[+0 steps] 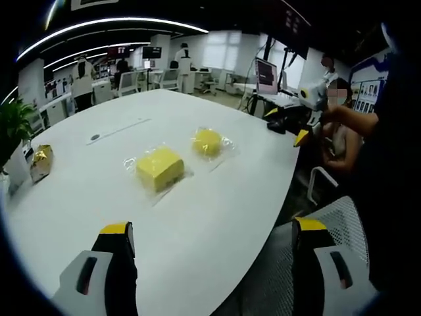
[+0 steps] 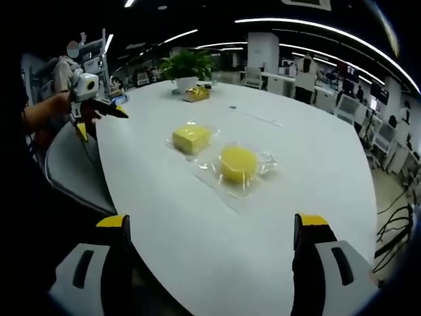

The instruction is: Compare the silicone blocks by pressing each to a similar depth, holding the contact briefly, and releasing to observe deformation and rebound differences across the visible hardness samples.

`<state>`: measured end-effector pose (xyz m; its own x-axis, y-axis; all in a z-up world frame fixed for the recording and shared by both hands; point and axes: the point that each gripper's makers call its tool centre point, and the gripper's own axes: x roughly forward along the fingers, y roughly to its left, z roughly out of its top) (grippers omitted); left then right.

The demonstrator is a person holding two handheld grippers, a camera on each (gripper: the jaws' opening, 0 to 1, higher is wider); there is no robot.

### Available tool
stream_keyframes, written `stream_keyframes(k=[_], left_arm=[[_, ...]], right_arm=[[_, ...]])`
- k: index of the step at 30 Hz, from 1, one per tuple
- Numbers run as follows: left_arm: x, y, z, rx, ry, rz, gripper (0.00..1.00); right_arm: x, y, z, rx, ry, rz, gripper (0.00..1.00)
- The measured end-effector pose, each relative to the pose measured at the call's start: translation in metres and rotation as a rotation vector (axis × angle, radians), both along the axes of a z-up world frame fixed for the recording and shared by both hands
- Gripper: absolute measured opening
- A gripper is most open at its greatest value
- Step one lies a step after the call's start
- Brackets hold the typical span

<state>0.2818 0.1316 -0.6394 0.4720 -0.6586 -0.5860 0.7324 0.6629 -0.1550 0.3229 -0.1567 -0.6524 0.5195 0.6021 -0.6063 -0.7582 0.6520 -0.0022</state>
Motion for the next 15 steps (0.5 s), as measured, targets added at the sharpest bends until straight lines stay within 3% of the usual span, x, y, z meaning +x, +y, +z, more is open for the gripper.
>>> stream_keyframes(k=[15], left_arm=[[-0.0035,0.0009,-0.0042,-0.005,0.028,0.001,0.99]], right_arm=[[-0.006,-0.0048,-0.009,-0.022,0.031,-0.019,0.96]])
